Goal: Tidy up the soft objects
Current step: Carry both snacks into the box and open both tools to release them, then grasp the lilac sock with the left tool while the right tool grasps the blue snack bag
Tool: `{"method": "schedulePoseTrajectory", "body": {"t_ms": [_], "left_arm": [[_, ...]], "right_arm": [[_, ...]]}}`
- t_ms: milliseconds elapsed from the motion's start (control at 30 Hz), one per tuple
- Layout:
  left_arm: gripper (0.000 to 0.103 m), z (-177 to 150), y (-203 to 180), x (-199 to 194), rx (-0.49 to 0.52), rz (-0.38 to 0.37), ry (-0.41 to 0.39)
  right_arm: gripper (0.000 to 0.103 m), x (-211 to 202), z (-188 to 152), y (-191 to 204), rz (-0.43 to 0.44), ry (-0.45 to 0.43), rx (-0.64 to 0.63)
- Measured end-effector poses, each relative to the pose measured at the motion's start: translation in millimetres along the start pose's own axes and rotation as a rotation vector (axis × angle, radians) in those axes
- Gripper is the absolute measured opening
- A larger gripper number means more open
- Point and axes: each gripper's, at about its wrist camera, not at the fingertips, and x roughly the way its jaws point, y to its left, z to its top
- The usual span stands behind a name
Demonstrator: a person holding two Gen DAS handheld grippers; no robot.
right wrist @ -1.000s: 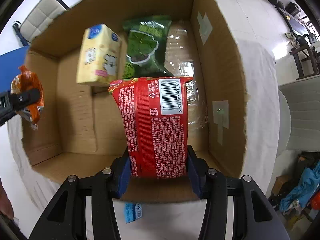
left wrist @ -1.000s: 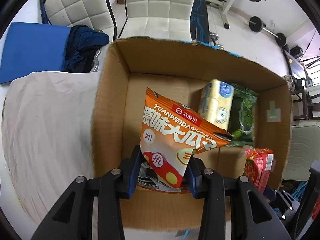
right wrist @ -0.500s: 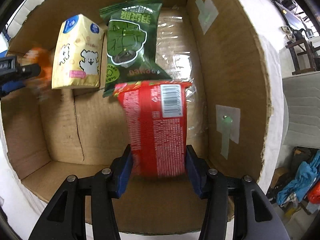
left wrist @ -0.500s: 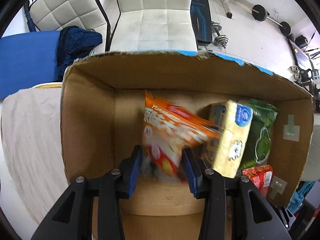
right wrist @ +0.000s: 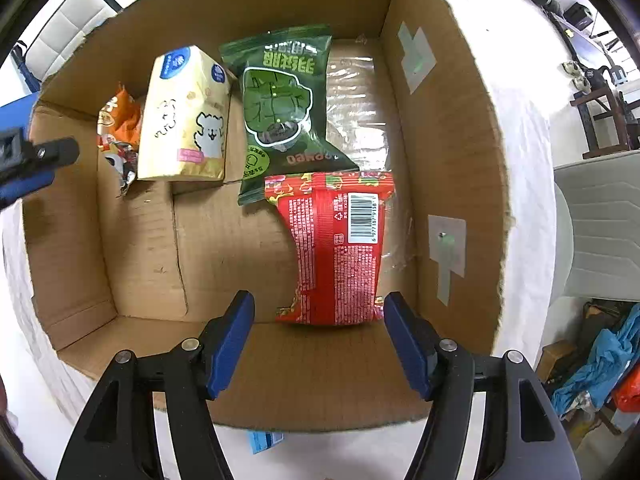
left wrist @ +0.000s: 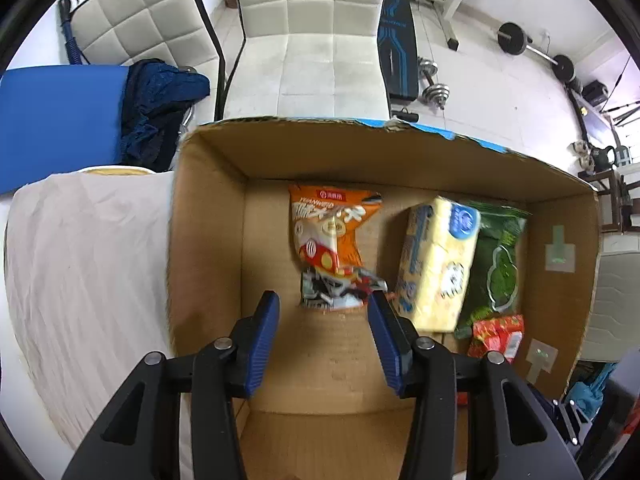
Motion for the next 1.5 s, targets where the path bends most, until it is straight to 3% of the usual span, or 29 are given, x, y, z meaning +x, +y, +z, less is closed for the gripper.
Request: {"method": "schedulePoseTrajectory", "body": {"t_ms": [167,367,533,633,700,800,1033,1233,1500], "left_arm": [[0.052,-24.7,1.6,-22.3,0.006,-0.013,-0.038],[0.053,-55.9,-3.4,-49.5,0.03,0.005,-0.099],[0.067,-84.0,-5.9,-72.1,0.037,0.008,-0.143],[0.078,-97.9,-5.3,-86.3,0.034,0.008,-0.183],[0.096,-106.8,-4.6,-96.2,0.028,0.008,-0.211],[0.098,-117.8,-3.1,-109.9,0.023,0.014,-0.25],[0.1,-145.2,4.3,-137.8,0.014,0.019,-0.306],[0.1,-187.8,23.0,-138.1,-0.01,0.044,-0.286],[0.1,-232.1,44.3,-95.9,-0.031,0.069,-0.154]], "right_arm": [[0.07,-13.9,-11.1,1.3,-0.002,-0.012,-0.01],[0.07,-42.9,-32.4,-0.5,0.001,-0.056,-0.037],[0.071,-67.8,-42.4,1.3,0.012,-0.099,-0.058],[0.086,-82.0,-49.4,4.3,0.028,-0.131,-0.073],[0.087,-95.0,-55.2,4.1,0.038,-0.158,-0.085],[0.103,-106.3,-63.5,5.7,0.055,-0.187,-0.089],[0.103,-126.3,-93.2,10.1,0.097,-0.212,-0.123],[0.103,-121.2,-127.5,15.0,0.106,-0.183,-0.159],[0.103,-81.6,-161.8,30.8,0.103,-0.088,-0.19]]}}
